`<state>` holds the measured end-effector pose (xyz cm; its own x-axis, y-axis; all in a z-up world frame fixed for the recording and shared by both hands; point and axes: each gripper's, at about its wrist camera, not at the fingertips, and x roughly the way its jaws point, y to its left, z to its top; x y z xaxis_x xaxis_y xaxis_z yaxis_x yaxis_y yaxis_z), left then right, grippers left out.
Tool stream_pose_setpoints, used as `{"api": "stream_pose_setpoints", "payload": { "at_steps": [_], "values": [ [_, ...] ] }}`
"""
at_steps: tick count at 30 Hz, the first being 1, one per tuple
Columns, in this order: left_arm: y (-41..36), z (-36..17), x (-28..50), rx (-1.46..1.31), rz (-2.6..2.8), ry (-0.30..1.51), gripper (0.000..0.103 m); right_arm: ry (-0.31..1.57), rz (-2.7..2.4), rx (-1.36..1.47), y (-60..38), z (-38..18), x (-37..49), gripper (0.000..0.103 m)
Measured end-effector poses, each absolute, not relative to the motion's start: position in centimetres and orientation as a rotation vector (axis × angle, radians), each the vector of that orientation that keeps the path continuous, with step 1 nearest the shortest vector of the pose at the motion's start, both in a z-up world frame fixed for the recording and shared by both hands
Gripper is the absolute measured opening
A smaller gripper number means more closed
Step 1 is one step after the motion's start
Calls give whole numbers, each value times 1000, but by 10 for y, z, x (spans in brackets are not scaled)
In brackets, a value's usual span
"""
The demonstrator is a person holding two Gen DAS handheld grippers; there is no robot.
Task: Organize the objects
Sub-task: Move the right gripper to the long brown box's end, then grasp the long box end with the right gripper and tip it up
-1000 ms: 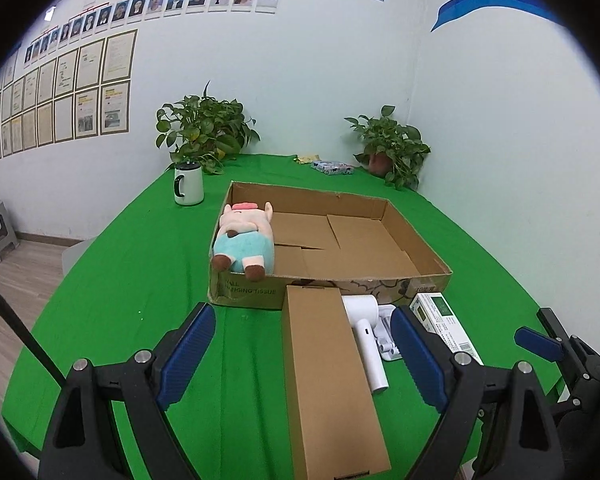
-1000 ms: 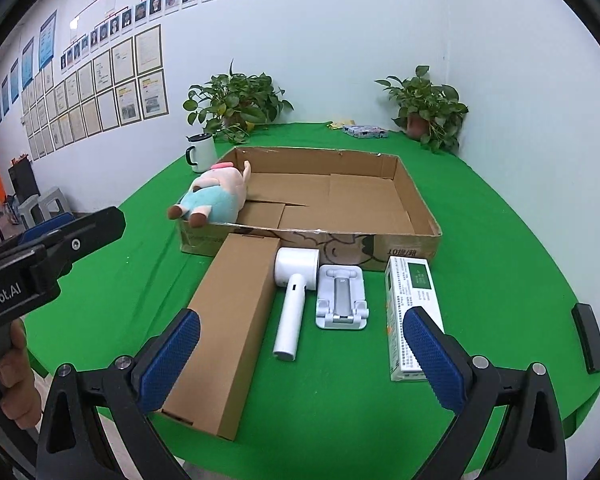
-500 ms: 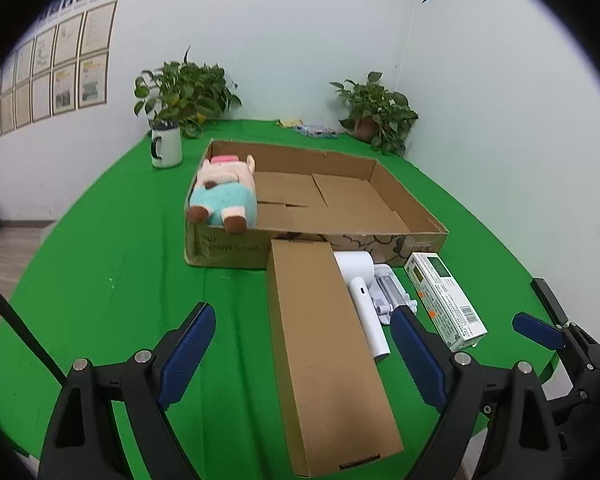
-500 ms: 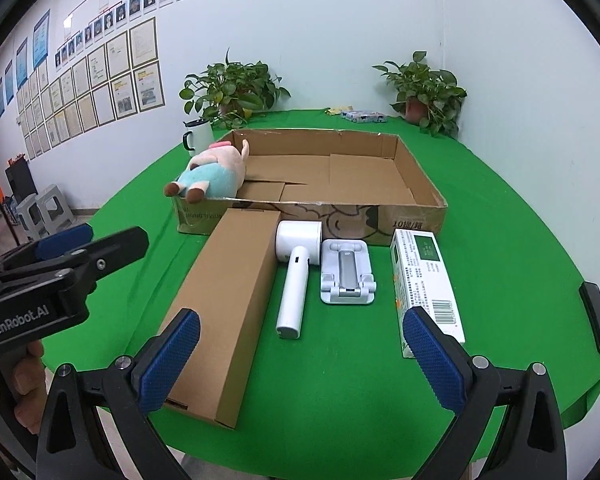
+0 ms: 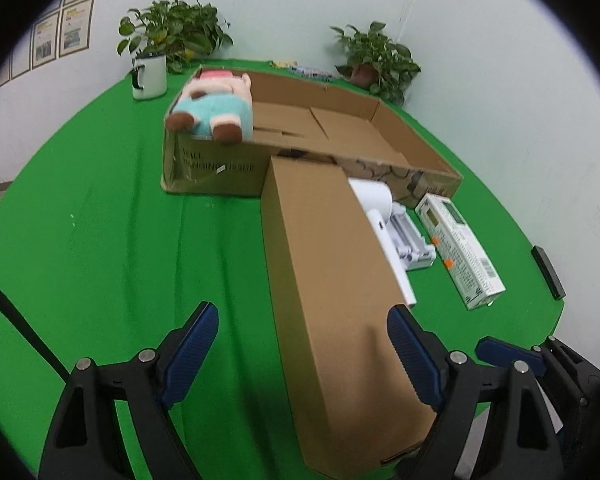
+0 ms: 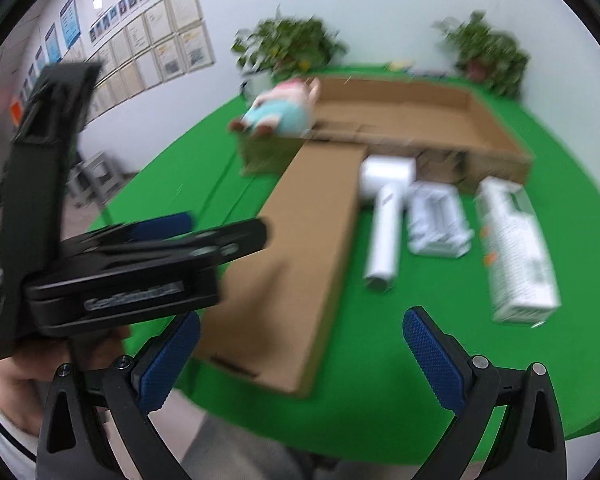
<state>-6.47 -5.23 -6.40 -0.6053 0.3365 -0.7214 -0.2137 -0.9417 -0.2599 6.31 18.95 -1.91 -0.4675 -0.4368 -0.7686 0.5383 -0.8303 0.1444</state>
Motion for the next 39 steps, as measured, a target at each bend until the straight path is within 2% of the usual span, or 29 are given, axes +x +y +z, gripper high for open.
{"api": "stream_pose_setpoints", "payload": {
  "at_steps": [8,11,14,17,22,28,29,31,32,34,36,38,39],
  "values": [
    [-65,-86,-80,-1249,2379,-362,72,225,-2246,1183,158,-40,57,95],
    [-64,-86,-77,-1237,2343,-369,67,210,-2237,1189,156,-43,54,94],
    [-58,-89,-72,-1245,2268,-395,62,251,-2228,1177,153,-42,54,89],
    [-54,-88,-66,-1247,2263,-397,62,328,-2241,1159,150,-39,61,89],
    [-53,-87,-57,-1252,2257,-406,62,331,-2254,1152,150,-40,64,88],
    [-56,-85,-43,-1271,2242,-414,60,249,-2242,1166,166,-38,74,83],
    [-58,-85,-41,-1272,2248,-421,61,228,-2237,1169,169,-37,76,80],
    [-71,-85,-38,-1260,2273,-508,65,166,-2233,1179,179,-32,74,47],
    [-76,-88,-38,-1270,2268,-549,65,130,-2207,1202,183,-32,71,39],
    [-85,-94,-40,-1299,2253,-609,66,119,-2176,1204,188,-34,70,39],
    [-90,-101,-40,-1310,2218,-678,68,167,-2184,1191,185,-32,74,45],
    [-88,-106,-42,-1328,2157,-712,68,191,-2141,1201,176,-33,81,78],
    [-84,-106,-42,-1327,2147,-702,68,191,-2128,1191,173,-33,84,83]
  ]
}}
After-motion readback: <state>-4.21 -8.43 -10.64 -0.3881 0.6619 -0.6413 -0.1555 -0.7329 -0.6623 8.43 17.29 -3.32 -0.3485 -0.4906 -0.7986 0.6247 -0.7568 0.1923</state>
